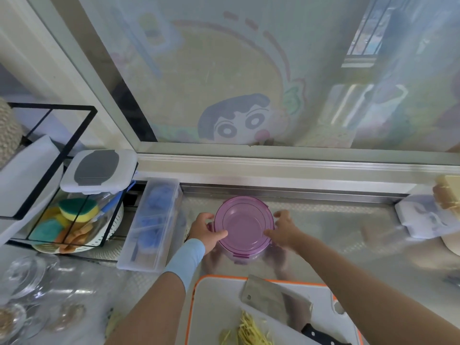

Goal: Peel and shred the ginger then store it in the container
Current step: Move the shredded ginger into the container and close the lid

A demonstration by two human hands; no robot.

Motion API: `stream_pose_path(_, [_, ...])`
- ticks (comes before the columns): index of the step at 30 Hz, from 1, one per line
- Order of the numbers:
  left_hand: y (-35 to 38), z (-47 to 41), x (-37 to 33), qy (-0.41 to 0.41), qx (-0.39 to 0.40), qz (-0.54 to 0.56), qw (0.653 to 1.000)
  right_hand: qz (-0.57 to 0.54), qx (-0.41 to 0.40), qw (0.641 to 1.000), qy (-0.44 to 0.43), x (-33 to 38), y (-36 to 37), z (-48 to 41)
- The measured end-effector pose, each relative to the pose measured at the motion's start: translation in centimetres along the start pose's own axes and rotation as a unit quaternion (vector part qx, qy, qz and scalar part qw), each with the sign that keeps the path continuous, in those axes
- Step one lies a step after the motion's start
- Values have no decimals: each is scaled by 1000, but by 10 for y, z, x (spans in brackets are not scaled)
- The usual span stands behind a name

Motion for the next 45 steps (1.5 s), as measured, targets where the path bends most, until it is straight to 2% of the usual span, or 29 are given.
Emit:
stream_pose_path(4, [-9,-3,-11,-3,24,-98,995,186,25,977,-99,47,-1,-2])
stream_pose_path(7, [-10,-8,-35,47,15,-204,978,233,41,962,-133,75,8,-4])
stream_pose_path(10, [0,-10,-68,135,11,-233,963,286,23,946,-150,93,12,-14])
stream_pose_path(13, [7,-23,-75,124,27,-262,957,316,42,934,-162,104,16,-27])
stream_pose_path(18, [8,-41,-63,73,89,-271,956,259,83,950,-157,102,18,-45])
stream_pose_path(24, [8,-53,-53,36,147,-296,943,316,100,935,-122,103,14,-54])
stream_pose_path(27, [9,-54,-45,9,158,-305,939,295,83,944,-124,105,11,-53])
stream_pose_path(31, [-2,-45,-51,45,89,-277,956,268,-3,954,-131,100,1,-43])
stream_pose_path(34, [-11,-34,-50,55,22,-250,966,302,-87,945,-96,92,-4,-26])
stream_pose_path(38, [-31,-17,-23,-44,-57,-201,977,291,-90,951,-46,70,14,0])
stream_pose_path(40, [-33,-4,-10,-97,-56,-220,969,263,-77,961,-15,60,24,6])
stream_pose_path(43, [-34,10,-5,-100,-54,-257,960,144,-63,987,29,47,34,-1])
stream_pose_path(45, [-33,17,-24,-9,-78,-299,951,12,-52,998,46,39,38,-3])
Point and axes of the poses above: each hand's wrist, its own z-axis away from the middle knuckle, its own y-axis out of the palm, x = y × z, the point moved 9 cm from there along -z, towards the middle knuckle, and after that the axes turned 7 degrees about x, right-handed, at the moved point
